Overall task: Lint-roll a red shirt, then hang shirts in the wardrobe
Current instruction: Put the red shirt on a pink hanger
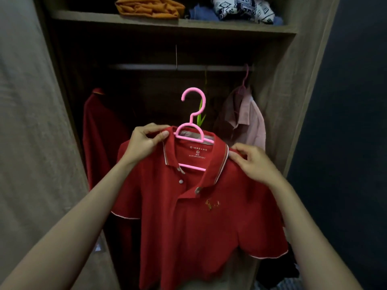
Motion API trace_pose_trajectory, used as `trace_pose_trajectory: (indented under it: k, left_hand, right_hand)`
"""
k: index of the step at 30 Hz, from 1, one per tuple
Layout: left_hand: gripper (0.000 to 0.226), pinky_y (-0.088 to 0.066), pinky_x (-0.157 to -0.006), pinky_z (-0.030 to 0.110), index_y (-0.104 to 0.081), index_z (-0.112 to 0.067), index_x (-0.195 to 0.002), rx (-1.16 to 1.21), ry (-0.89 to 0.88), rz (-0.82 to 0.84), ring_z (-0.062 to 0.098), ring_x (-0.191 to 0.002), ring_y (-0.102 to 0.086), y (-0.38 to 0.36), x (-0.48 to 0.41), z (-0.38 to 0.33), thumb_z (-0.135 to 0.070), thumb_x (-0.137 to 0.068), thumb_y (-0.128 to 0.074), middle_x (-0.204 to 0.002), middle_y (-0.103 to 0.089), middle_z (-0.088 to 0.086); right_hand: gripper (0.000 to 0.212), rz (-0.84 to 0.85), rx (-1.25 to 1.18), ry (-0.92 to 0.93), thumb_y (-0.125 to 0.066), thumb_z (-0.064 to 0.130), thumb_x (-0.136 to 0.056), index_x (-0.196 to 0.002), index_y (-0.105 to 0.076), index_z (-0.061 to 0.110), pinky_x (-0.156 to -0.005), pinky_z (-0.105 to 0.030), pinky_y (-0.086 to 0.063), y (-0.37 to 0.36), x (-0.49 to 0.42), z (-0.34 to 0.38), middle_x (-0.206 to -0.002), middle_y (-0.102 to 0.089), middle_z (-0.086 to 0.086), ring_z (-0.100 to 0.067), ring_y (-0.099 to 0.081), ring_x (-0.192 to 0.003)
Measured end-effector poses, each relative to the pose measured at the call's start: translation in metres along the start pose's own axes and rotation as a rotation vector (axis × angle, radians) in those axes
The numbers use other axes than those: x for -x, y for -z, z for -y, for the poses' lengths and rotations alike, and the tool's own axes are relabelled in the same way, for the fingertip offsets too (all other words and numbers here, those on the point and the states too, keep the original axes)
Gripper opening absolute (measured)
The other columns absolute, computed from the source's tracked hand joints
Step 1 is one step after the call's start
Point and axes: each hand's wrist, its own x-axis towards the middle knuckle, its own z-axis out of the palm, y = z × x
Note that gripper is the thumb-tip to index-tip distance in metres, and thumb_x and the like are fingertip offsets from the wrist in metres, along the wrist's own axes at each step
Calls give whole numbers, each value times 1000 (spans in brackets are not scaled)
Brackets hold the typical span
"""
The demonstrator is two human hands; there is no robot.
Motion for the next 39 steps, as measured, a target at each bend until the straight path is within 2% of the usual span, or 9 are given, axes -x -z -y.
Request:
trace_pose_trajectory:
  k: [2,6,10,14,17,20,22,28,39]
  left_hand:
    - [27,-45,-81,7,-67,4,-116,101,59,-60,-11,-81,-64,0,3,2,1,-89,-64,-87,-70,-14]
    - [22,-47,-87,14,-67,-14,-113,88,47,-121,-10,-90,-64,7,8,3,-6,-92,-64,-88,-73,-23]
    - [21,-48,-95,26,-70,-26,-113,-266,-128,-194,3,-101,-62,31,15,1,-21,-93,-65,-108,-68,-5]
    - [36,-40,-100,37,-63,-16,-129,-682,-346,-569,24,-122,-54,70,24,-6,-22,-94,-61,-134,-57,11]
    - [52,-33,-107,46,-47,-12,-143,-836,-311,-739,32,-141,-35,100,22,-1,-26,-95,-60,-153,-35,20]
    - [71,-19,-116,51,-28,-10,-152,-863,-161,-760,32,-149,-18,134,13,14,-38,-94,-57,-160,-20,20]
    - [79,-14,-119,52,-23,-10,-154,-881,-115,-752,31,-150,-12,150,7,23,-46,-91,-54,-161,-16,19]
    - [80,-6,-120,50,-25,-18,-154,-941,-184,-771,29,-151,-9,156,-1,36,-44,-85,-57,-162,-15,14]
    - [77,-11,-121,51,-30,-18,-152,-962,-244,-820,31,-150,-15,156,0,44,-47,-84,-54,-161,-22,14]
  right_hand:
    - [22,132,-145,-64,-56,26,-94,-77,-63,15,-62,-30,-41,7,-1,4,-69,-61,3,-6,-52,-66]
    - [22,99,-248,-149,-58,24,-93,-75,-66,14,-57,-22,-40,8,-2,20,-65,-63,3,-1,-51,-59]
    - [26,14,-367,-234,-63,27,-89,-76,-68,4,-60,-28,-37,7,-8,35,-68,-63,-7,-14,-51,-63]
    - [21,-72,-499,-275,-64,22,-88,-75,-70,6,-58,-26,-40,1,-18,60,-69,-64,-9,-17,-54,-65]
    - [18,-114,-624,-321,-62,15,-89,-77,-70,4,-56,-22,-43,-18,-37,81,-71,-65,-12,-19,-57,-65]
    - [22,-162,-719,-356,-59,6,-88,-69,-68,12,-51,-17,-44,-50,-69,96,-55,-65,0,-10,-58,-51]
    - [23,-205,-732,-365,-58,3,-88,-70,-69,13,-57,-22,-45,-73,-93,101,-53,-64,3,-14,-58,-55]
    - [16,-292,-516,-319,-59,14,-89,-95,-72,8,-75,-34,-52,-142,-169,100,-83,-71,-8,-25,-67,-80]
    - [20,-356,-399,-375,-51,13,-93,-96,-68,3,-82,-33,-46,-195,-253,121,-101,-70,-18,-33,-63,-100]
